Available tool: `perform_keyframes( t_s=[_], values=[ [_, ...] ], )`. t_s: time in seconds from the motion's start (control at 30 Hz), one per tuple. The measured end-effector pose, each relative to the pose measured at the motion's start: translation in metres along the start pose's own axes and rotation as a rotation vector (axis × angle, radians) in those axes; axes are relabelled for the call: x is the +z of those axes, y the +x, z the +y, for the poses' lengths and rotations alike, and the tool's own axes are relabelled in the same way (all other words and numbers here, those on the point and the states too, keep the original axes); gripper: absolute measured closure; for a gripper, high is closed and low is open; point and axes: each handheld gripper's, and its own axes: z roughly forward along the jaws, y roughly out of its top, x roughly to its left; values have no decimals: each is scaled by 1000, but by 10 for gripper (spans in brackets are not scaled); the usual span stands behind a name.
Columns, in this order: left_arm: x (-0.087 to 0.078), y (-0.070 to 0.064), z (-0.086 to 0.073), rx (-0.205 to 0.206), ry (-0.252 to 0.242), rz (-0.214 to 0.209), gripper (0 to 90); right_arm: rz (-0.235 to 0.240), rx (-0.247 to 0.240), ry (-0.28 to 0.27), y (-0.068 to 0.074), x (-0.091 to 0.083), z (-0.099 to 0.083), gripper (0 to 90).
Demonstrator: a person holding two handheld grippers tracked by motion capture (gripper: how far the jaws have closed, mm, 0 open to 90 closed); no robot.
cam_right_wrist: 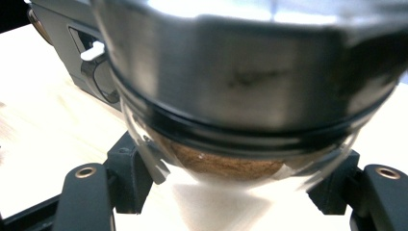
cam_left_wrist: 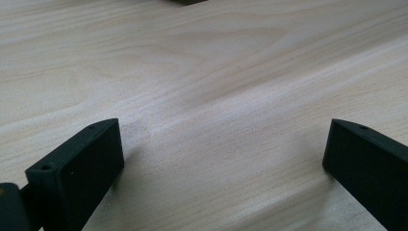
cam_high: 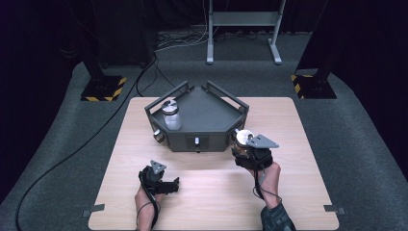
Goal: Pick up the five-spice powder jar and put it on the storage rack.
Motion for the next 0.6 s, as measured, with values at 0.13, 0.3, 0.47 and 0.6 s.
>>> perform_keyframes(
  t_s=[0.13,0.3,0.47,0.6],
  values=[
    [0,0,0,0,0,0,2,4,-10,-11,0,-1,6,297],
    [0,0,0,0,0,0,2,7,-22,-17,0,-1,11,297],
    [0,0,0,0,0,0,2,10,-29,-20,0,-1,16,297],
    [0,0,0,0,0,0,2,12,-34,-24,0,-1,18,297]
  ],
)
